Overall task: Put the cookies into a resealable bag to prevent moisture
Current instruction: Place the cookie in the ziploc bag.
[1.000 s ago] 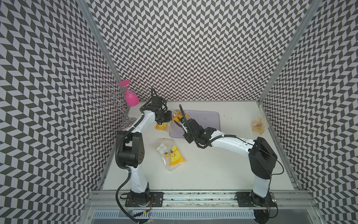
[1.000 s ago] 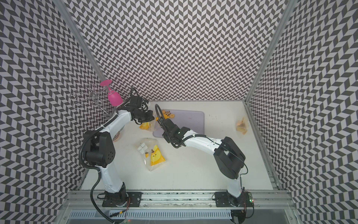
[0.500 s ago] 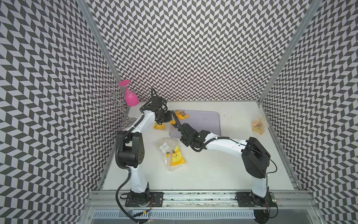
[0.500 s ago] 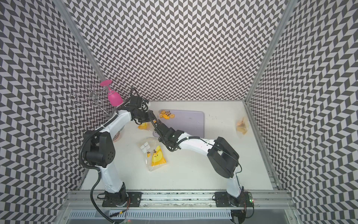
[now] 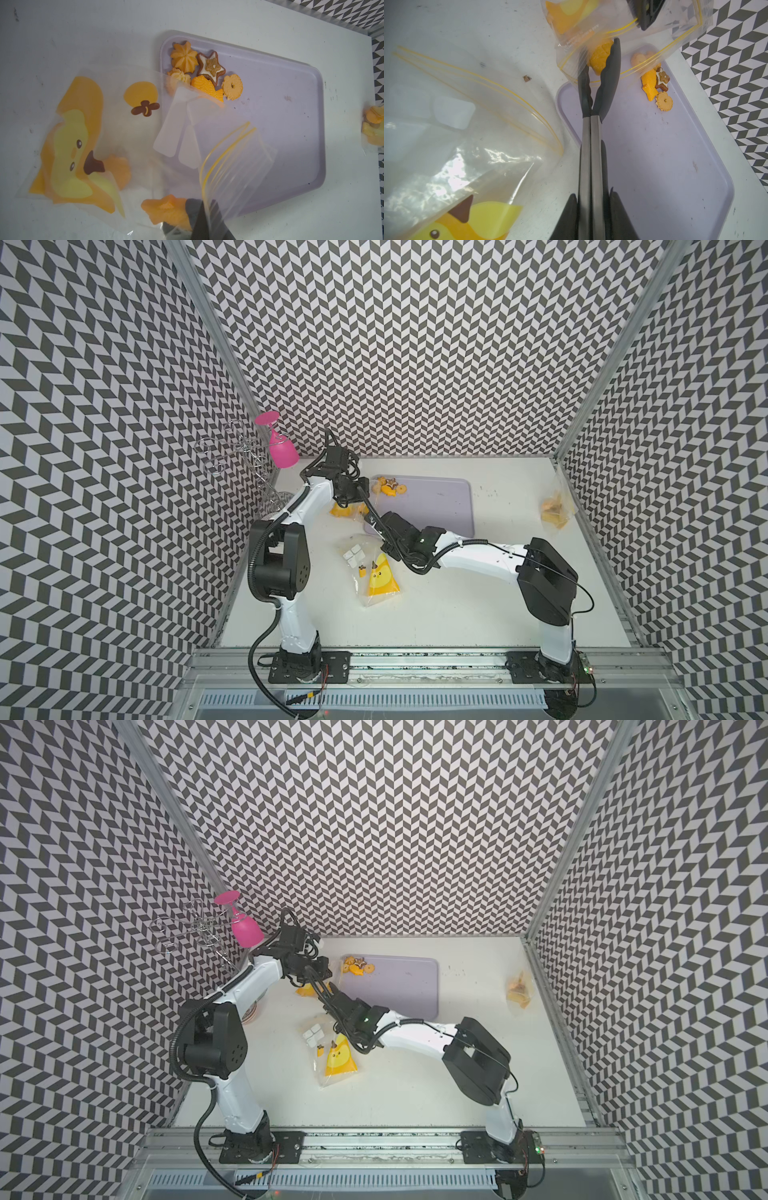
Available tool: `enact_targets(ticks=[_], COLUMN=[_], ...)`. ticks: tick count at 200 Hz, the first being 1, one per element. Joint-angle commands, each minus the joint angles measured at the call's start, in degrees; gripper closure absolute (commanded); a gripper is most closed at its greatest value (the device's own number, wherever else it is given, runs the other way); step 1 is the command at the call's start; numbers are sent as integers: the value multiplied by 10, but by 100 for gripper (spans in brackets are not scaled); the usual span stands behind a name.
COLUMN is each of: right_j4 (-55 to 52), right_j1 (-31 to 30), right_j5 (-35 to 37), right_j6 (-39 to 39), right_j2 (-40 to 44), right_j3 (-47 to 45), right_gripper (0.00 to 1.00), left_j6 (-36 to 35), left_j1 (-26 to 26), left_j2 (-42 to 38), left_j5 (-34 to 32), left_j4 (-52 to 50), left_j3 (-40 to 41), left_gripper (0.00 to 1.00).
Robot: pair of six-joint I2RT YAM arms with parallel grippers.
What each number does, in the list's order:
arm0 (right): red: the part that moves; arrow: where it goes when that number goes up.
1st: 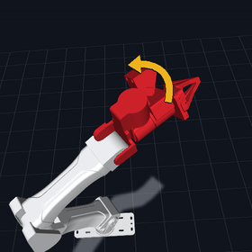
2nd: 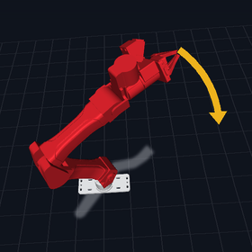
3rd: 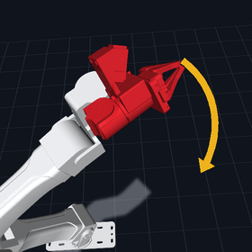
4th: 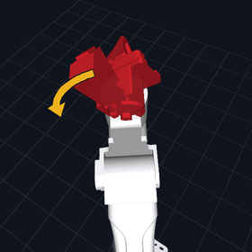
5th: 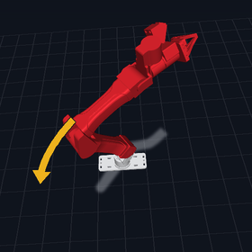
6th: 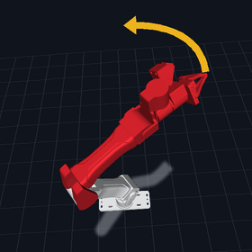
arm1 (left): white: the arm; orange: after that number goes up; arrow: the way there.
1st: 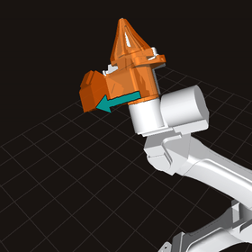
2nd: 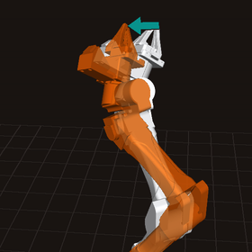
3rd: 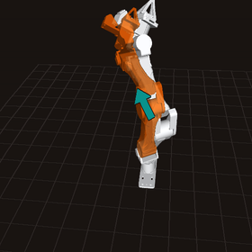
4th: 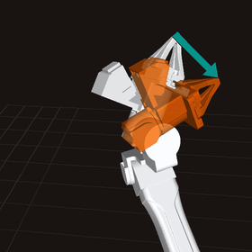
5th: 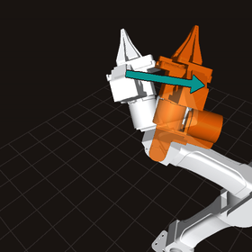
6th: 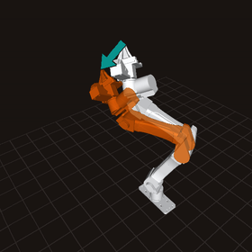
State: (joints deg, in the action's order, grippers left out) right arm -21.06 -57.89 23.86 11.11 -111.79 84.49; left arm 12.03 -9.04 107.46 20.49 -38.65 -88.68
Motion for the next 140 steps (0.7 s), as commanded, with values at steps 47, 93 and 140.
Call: enact_targets(ticks=[47,93,140], right_j4=[20,28,34], right_j1=[22,25,28], right_j5=[-31,-34,-34], right_j6=[-17,-31,-41], right_j2=[-19,-4,35], right_j3=[70,62,34], right_gripper=[84,63,66], left_j6=[-10,-9,-9], left_j1=[-5,-5,-5], left_j2=[6,7,5], left_j5=[9,9,4], left_j4=[-7,-7,-8], left_j3=[-8,-8,-8], left_gripper=[100,100,100])
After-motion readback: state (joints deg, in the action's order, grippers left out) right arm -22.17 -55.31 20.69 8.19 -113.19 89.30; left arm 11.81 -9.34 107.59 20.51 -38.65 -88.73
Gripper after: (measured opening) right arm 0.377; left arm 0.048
